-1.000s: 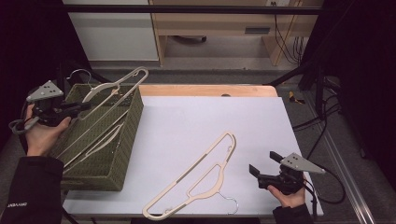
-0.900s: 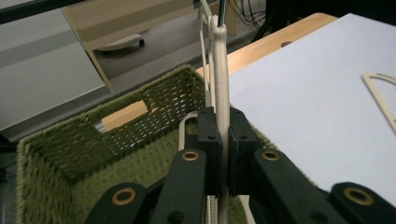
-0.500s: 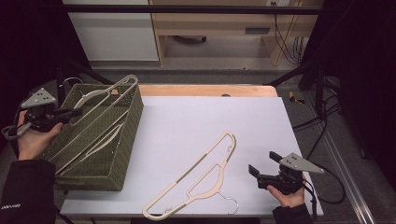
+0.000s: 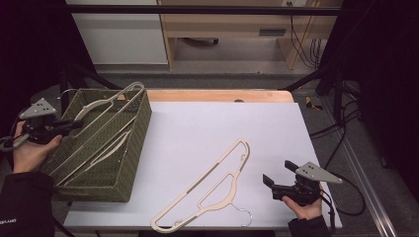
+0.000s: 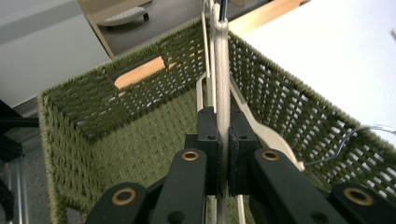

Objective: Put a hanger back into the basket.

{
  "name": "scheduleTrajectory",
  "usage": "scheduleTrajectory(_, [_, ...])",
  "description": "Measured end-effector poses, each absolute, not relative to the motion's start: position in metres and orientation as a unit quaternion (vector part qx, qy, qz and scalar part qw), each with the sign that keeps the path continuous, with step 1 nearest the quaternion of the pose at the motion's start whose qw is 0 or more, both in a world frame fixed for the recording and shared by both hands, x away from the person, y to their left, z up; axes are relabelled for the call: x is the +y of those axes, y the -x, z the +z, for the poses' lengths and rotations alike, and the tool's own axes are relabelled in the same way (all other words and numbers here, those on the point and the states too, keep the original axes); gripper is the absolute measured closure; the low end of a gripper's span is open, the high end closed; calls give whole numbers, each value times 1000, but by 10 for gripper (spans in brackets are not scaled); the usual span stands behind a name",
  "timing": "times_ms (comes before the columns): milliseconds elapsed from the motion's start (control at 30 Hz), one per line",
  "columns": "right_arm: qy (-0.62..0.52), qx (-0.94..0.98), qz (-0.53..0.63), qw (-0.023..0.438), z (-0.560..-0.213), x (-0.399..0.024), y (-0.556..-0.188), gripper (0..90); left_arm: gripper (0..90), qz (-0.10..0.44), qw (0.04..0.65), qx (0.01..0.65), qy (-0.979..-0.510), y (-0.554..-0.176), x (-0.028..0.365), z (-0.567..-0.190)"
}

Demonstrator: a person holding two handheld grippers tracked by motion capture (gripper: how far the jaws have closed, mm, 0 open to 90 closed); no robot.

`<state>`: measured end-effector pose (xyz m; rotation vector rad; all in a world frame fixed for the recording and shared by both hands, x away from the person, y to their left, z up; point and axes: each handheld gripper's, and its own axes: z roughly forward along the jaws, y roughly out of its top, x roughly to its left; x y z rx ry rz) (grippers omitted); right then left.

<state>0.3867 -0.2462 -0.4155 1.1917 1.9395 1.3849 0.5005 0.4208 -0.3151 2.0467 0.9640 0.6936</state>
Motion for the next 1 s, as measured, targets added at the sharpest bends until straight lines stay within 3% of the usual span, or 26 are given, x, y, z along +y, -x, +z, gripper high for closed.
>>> scheduleTrajectory(667, [-431, 708, 507, 236, -416, -245, -387, 76, 859, 261, 319, 403, -817, -506, 416, -365])
scheduleTrajectory(1000, [-431, 713, 503, 232, -417, -242, -387, 76, 812, 210, 301, 413, -833, -504, 418, -384])
